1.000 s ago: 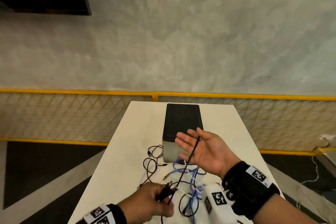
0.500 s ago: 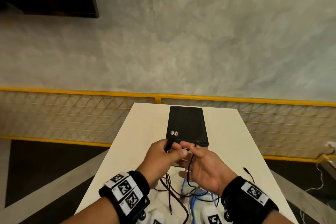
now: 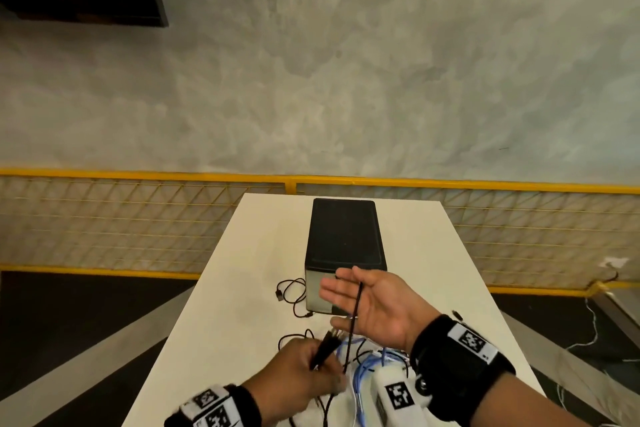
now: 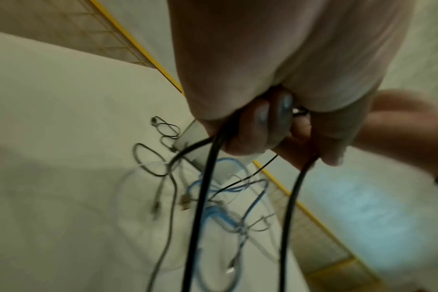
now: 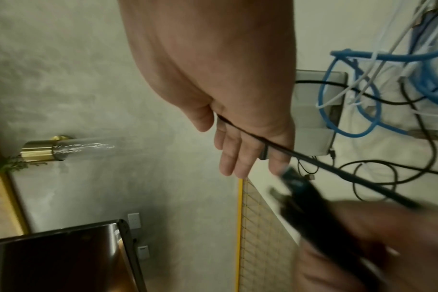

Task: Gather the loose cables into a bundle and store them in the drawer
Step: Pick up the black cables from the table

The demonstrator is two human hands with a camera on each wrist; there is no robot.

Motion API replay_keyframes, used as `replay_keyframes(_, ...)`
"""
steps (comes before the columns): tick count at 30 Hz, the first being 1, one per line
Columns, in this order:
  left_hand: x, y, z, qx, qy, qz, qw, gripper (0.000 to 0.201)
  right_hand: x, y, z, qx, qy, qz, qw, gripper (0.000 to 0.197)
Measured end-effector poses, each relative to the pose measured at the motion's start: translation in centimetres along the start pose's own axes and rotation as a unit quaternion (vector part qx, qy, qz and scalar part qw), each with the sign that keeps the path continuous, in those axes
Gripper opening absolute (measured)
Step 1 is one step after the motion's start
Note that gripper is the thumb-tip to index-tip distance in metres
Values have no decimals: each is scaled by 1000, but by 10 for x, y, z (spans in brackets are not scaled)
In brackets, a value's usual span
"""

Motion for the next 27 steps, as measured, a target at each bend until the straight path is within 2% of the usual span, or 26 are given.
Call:
replay_keyframes(3, -28, 26, -1, 101, 107, 57, 987, 13, 9, -14, 10, 2, -17, -14, 1000, 26)
replay_keyframes(4, -26, 22, -5, 128, 99, 53, 985, 11, 11, -16, 13, 5, -22, -17, 1000, 26)
replay_keyframes(5, -22, 32, 9, 167, 61, 51, 983, 14, 14, -18, 16, 10, -26, -19, 999, 26)
replay_keyframes(6, 12, 32, -8, 256, 33, 14, 966, 26, 16, -21, 19, 17, -29, -20, 999, 26)
replay_keyframes(7, 60, 10, -14, 365, -122, 45, 922, 34, 18, -21, 20, 22, -31, -18, 999, 25)
replay_keyframes(8, 76, -9, -13, 447, -271, 80, 848, 39, 18, -23, 22, 27, -31, -16, 999, 25)
replay_keyframes(9, 73, -11, -9, 480, -322, 113, 808, 43, 19, -25, 24, 29, -32, -14, 999, 25)
replay_keyframes(10, 54, 7, 0, 453, -253, 160, 840, 47, 18, -25, 24, 28, -34, -6, 999, 26)
replay_keyframes(11, 16, 34, 6, 360, -91, 189, 909, 45, 18, -24, 24, 26, -37, 6, 999, 28)
replay_keyframes(12, -44, 44, 20, 212, 27, 161, 963, 38, 17, -22, 24, 18, -42, 19, 999, 30)
replay_keyframes(13, -53, 32, 13, 75, 55, 134, 987, 29, 16, -21, 25, 1, -50, 31, 998, 31)
replay_keyframes(14, -45, 25, 18, -38, 39, 122, 991, 18, 16, -21, 25, -17, -58, 36, 998, 31)
replay_keyframes(15, -31, 12, 32, -67, -24, 61, 996, 9, 17, -24, 25, -31, -64, 36, 997, 31)
replay_keyframes(16, -16, 0, 41, -62, -91, 23, 994, 8, 17, -28, 23, -39, -63, 36, 997, 31)
replay_keyframes(17, 3, -14, 34, -39, -113, -3, 993, 10, 19, -31, 19, -48, -59, 36, 996, 31)
replay_keyframes(19, 21, -37, 12, -41, -103, -49, 993, 12, 22, -39, 13, -62, -59, 38, 996, 32)
replay_keyframes(22, 32, -34, 7, -60, -149, -55, 986, 23, 22, -43, 12, -64, -92, 44, 993, 31)
replay_keyframes(24, 32, -23, 6, -67, -159, -61, 983, 24, 22, -44, 15, -67, -82, 22, 994, 33)
replay_keyframes(27, 26, -4, -9, -46, -70, -50, 995, 29, 21, -35, 25, -13, -48, -6, 999, 31)
Point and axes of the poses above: each hand's wrist, its own x-axis towards the middle knuckle, its own z-axis out of the back of the hand, y = z × x, the point moved 8 cm from there along x, towards the middle knuckle, and after that the axes turned 14 degrees about -z, right-handed, at the moved point
